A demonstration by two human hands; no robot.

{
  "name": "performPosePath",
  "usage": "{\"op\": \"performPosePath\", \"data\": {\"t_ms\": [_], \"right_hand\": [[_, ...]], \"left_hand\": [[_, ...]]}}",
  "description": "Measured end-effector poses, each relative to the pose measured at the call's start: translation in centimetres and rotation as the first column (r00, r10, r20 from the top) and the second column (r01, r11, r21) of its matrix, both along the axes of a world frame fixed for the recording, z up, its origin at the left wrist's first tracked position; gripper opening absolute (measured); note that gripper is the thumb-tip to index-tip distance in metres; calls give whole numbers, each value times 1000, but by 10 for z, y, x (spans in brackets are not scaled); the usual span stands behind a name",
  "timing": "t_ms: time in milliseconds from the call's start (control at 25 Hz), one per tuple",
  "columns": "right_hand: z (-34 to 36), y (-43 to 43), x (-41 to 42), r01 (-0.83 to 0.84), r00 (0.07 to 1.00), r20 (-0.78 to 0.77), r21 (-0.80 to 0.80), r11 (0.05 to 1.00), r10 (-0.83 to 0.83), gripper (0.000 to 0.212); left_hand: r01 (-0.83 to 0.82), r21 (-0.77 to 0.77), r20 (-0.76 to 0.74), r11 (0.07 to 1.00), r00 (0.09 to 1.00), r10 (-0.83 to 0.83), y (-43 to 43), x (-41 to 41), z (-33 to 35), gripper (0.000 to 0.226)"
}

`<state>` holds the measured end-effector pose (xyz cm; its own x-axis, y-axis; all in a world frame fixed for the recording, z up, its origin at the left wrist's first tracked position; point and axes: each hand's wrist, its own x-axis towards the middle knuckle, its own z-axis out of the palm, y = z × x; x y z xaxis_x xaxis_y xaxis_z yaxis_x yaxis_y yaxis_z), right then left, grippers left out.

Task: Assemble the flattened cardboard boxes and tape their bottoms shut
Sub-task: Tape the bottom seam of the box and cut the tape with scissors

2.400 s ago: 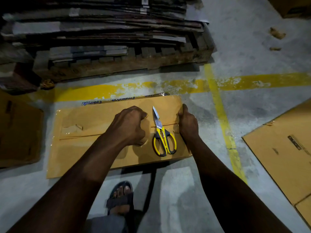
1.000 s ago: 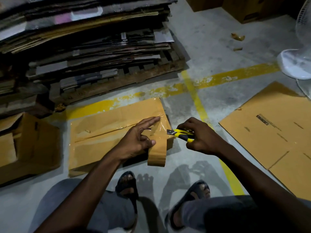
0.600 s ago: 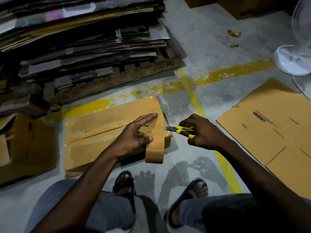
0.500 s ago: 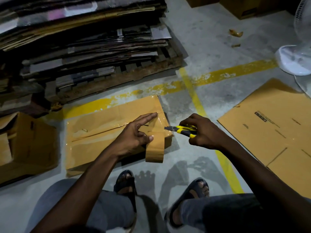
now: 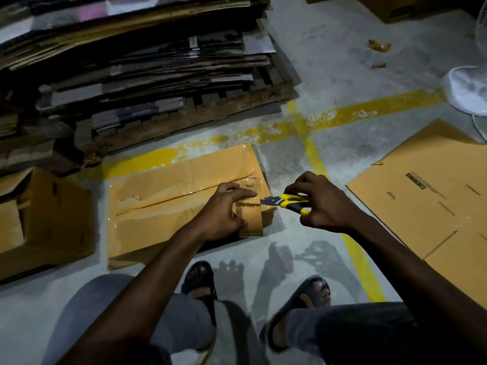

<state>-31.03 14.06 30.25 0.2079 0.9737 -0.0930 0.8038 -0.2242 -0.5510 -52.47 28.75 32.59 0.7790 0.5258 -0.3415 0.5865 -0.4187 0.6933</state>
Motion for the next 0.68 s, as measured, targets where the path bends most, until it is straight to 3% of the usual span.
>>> {"op": "performPosePath", "data": {"t_ms": [200, 320, 360, 440, 520, 600, 640, 680], "right_hand": [[-9, 0, 2, -9, 993, 116, 44, 999, 4, 47], [-22, 3, 9, -25, 980, 201, 113, 993, 2, 37], [-27, 5, 12, -30, 974, 226, 122, 992, 2, 39], [-40, 9, 15, -21, 962, 274, 113, 993, -11, 42], [-63, 13, 23, 43, 961, 275, -21, 999, -36, 47], [-86, 13, 35, 103, 993, 73, -240, 965, -88, 54], [-94, 12, 42, 121, 968, -175, -309, 943, -181, 48], [-104, 11, 49, 150, 842, -447, -343, 927, -301, 33]], "left_hand": [[21, -113, -40, 993, 999, -26, 7, 4, -10, 67], [-204, -451, 11, 869, 972, 234, 3, 16, -17, 39], [-292, -495, 20, 818, 938, 347, 2, 21, -23, 30], [-395, -472, 101, 788, 864, 493, -1, 34, -39, 29], [-423, -411, 158, 808, 839, 520, -8, 53, -56, 30], [-396, -288, 154, 872, 879, 450, -17, 78, -74, 37], [-355, -207, 128, 912, 914, 385, -23, 92, -82, 47], [-300, -146, 93, 943, 945, 315, -28, 104, -93, 58]]}}
